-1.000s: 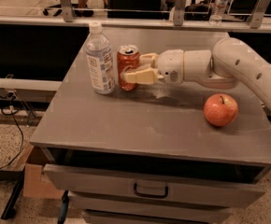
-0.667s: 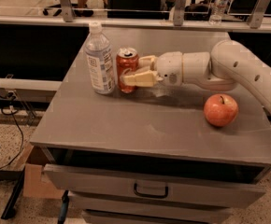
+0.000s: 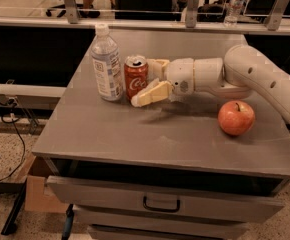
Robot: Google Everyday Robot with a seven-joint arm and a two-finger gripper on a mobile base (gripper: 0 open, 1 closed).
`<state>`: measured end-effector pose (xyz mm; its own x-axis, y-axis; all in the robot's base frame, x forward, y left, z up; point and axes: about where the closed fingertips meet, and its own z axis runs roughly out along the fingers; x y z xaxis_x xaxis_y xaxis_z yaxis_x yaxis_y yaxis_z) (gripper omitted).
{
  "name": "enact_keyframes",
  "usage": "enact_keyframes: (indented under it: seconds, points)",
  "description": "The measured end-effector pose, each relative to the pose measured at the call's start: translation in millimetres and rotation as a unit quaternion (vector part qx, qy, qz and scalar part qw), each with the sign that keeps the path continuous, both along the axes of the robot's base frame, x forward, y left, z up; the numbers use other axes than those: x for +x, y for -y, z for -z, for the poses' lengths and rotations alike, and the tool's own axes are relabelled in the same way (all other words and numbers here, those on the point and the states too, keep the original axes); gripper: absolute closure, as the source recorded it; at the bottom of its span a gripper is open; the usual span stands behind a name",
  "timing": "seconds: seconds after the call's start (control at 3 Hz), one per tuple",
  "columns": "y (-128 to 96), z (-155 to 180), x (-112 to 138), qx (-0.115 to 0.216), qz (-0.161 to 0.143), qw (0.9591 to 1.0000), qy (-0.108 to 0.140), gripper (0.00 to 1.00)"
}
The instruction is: Move coke can near blue plastic bottle
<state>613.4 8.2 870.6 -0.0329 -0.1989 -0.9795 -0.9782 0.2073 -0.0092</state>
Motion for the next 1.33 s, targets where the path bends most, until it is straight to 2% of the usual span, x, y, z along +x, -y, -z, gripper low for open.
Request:
enact_keyframes:
  seconds: [0.33, 0.67, 1.0, 1.33]
  points:
    - [26, -7, 11, -0.022, 0.035, 0.9991, 0.013, 0.00]
    - [71, -23, 32, -0.057, 0.079, 0.9944, 0.042, 0.00]
    - [114, -45, 54, -0.091, 0.123, 0.9849, 0.081, 0.00]
    - [146, -63, 69, -0.117, 0.163, 0.9735, 0.110, 0.00]
